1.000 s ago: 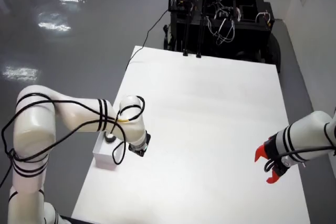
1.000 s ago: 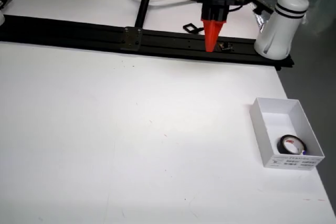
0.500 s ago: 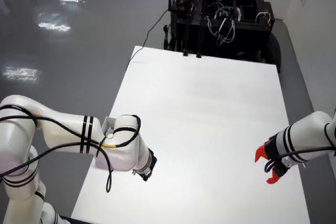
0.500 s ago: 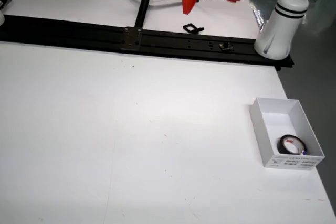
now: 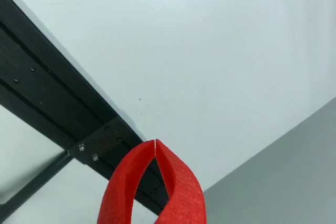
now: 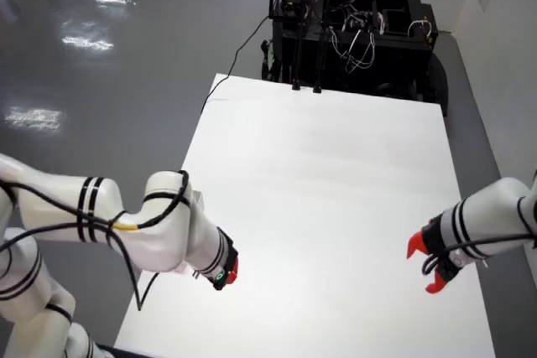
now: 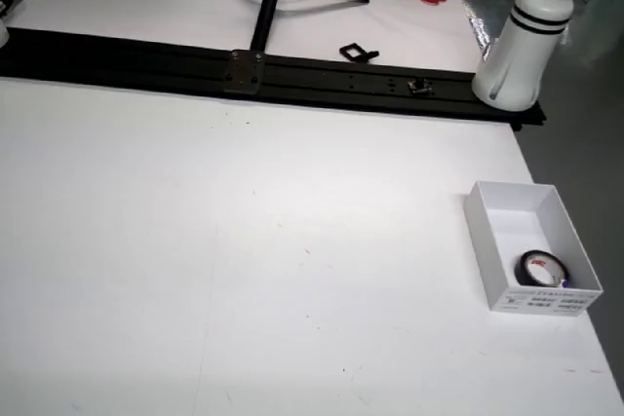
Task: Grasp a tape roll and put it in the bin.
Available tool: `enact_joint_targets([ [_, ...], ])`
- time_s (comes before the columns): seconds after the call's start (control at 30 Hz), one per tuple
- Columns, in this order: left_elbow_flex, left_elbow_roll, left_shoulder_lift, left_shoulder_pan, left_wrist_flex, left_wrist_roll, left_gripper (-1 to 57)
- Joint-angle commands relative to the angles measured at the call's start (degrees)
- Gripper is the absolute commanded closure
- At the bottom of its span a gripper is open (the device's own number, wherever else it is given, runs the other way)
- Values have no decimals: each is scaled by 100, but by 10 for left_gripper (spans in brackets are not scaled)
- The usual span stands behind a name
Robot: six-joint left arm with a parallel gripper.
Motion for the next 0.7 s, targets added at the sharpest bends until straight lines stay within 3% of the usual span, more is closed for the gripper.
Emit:
enact_joint_targets([
  [0.03,-9,-275,-745,68,380,302,568],
  [0.27,-9,-591,-719,349,380,302,569],
  [0.7,-9,-600,-710,533,380,302,569],
])
